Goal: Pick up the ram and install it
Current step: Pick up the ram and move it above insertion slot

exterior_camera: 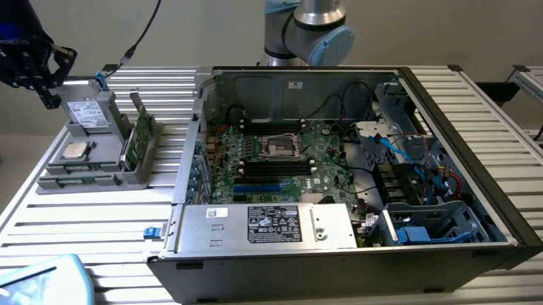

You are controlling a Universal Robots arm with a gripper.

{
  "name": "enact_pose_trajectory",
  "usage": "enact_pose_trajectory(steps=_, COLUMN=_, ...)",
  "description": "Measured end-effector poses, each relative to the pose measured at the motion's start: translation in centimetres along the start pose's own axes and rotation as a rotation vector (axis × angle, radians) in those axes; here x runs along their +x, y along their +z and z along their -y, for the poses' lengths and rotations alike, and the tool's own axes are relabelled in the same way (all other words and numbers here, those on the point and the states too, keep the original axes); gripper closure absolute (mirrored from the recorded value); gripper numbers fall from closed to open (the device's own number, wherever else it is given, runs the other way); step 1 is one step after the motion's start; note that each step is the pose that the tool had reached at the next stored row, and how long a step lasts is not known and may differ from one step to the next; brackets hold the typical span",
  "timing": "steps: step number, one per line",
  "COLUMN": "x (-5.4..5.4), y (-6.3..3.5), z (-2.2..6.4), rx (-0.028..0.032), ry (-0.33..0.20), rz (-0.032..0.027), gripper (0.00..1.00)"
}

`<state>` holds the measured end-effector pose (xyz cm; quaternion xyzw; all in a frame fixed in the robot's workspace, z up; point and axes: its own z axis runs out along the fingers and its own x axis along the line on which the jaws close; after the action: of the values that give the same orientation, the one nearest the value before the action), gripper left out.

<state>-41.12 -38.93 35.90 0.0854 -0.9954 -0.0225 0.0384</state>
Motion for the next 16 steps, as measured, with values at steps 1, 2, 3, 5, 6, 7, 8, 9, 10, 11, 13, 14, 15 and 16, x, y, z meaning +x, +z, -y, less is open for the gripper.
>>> enact_pose_trajectory(steps=1, x=0.00, y=0.04, z=0.00, rx=0.0014, ry=-0.019, rz=-0.0010, gripper=0.89)
enact_pose_trajectory(steps=2, x=-0.01, y=0.08, z=0.01, rx=0.0027, ry=-0.036, rz=-0.0019, gripper=0.89)
enact_pose_trajectory(steps=3, x=-0.01, y=0.12, z=0.01, rx=0.0040, ry=-0.055, rz=-0.0028, gripper=0.89)
enact_pose_trajectory(steps=5, x=-0.01, y=0.20, z=0.01, rx=0.0067, ry=-0.091, rz=-0.0047, gripper=0.89)
enact_pose_trajectory(steps=6, x=-0.02, y=0.24, z=0.01, rx=0.0080, ry=-0.109, rz=-0.0056, gripper=0.89)
enact_pose_trajectory(steps=7, x=-0.02, y=0.28, z=0.01, rx=0.0093, ry=-0.127, rz=-0.0064, gripper=0.89)
enact_pose_trajectory(steps=8, x=-0.02, y=0.32, z=0.02, rx=0.0106, ry=-0.146, rz=-0.0075, gripper=0.89)
enact_pose_trajectory(steps=9, x=-0.03, y=0.35, z=0.02, rx=0.0120, ry=-0.164, rz=-0.0085, gripper=0.89)
enact_pose_trajectory(steps=10, x=-0.03, y=0.39, z=0.02, rx=0.0132, ry=-0.181, rz=-0.0094, gripper=0.89)
enact_pose_trajectory(steps=11, x=-0.03, y=0.44, z=0.02, rx=0.0146, ry=-0.200, rz=-0.0102, gripper=0.89)
enact_pose_trajectory(steps=13, x=-0.04, y=0.51, z=0.03, rx=0.0172, ry=-0.236, rz=-0.0122, gripper=0.89)
enact_pose_trajectory(steps=14, x=-0.04, y=0.55, z=0.03, rx=0.0186, ry=-0.254, rz=-0.0131, gripper=0.89)
enact_pose_trajectory(steps=15, x=-0.05, y=0.60, z=0.03, rx=0.0199, ry=-0.273, rz=-0.0140, gripper=0.89)
enact_pose_trajectory(steps=16, x=-0.05, y=0.64, z=0.03, rx=0.0212, ry=-0.290, rz=-0.0149, gripper=0.89)
